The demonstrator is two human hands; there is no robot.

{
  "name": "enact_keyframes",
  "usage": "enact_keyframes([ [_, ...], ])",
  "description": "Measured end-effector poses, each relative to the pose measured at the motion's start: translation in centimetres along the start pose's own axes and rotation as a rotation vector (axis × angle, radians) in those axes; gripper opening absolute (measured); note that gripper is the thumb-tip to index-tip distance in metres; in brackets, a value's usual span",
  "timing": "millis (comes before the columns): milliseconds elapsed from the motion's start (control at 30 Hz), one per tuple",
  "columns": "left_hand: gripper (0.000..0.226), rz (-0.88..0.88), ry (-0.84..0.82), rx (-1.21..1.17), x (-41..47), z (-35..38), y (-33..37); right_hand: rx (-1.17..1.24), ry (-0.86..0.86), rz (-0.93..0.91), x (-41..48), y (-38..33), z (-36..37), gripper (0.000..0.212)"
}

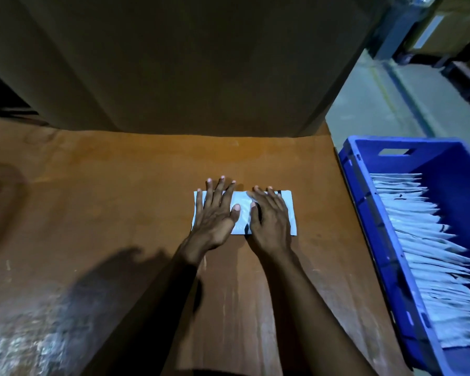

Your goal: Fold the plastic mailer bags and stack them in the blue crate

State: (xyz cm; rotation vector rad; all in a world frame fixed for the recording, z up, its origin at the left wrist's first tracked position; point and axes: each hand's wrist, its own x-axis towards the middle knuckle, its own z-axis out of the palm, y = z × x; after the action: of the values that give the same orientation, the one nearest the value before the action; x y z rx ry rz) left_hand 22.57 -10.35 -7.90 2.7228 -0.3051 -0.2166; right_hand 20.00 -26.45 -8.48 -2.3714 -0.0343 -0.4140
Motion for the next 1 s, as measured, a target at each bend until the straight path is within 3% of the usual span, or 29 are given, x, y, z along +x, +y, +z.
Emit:
enact_keyframes([
  [100, 0.078, 0.019, 0.023, -0.110, -0.4, -0.6, -0.1, -0.140, -0.128, -0.019, -0.1, -0.1, -0.8, 0.048],
  [200, 0.069, -0.013, 0.220, 0.067, -2.0, 0.1, -1.9, -0.281, -0.252, -0.091, -0.4, -0.1, -1.9, 0.055],
  [367, 0.063, -0.010, 0.376, 0.199, -3.0, 1.6, -3.3, -0.451, -0.207, -0.096, -1.1, 0.1, -2.1, 0.060],
  [433, 0.064, -0.051, 0.331, 0.261, -2.5, 1.0, -2.8, -0.520, -0.196, -0.091, -0.8, 0.2, -1.7, 0.061],
  [533, 0.070, -0.132, 0.096, 0.398, -2.2, -0.8, -1.6, -0.516, -0.242, -0.051, -0.7, -0.3, -1.8, 0.063],
  [600, 0.066, -0.136, 0.059, 0.491, -1.9, -2.1, -1.0, -0.483, -0.368, -0.009, 0.1, -0.5, -2.2, 0.065],
  [700, 0.066, 0.034, 0.056, 0.301, -1.9, -4.2, -1.0, -0.342, -0.620, 0.056, 2.2, -0.7, -4.3, 0.072],
  [767, 0.074, 0.093, -0.070, 0.124, -1.4, -5.8, -0.7, -0.286, -0.661, 0.070, 3.7, -0.6, -5.8, 0.082],
  [833, 0.091, 0.124, -0.092, 0.124, -0.7, -7.0, 0.0, -0.311, -0.654, 0.059, 5.1, -0.6, -7.1, 0.089],
  [900, 0.090, 0.138, -0.062, 0.166, -0.3, -8.0, 0.8, -0.289, -0.625, 0.054, 6.3, -1.3, -8.5, 0.082],
  [1000, 0.060, 0.190, 0.169, 0.182, -0.4, -9.8, 2.4, -0.145, -0.455, -0.004, 8.0, -2.2, -10.9, 0.045],
])
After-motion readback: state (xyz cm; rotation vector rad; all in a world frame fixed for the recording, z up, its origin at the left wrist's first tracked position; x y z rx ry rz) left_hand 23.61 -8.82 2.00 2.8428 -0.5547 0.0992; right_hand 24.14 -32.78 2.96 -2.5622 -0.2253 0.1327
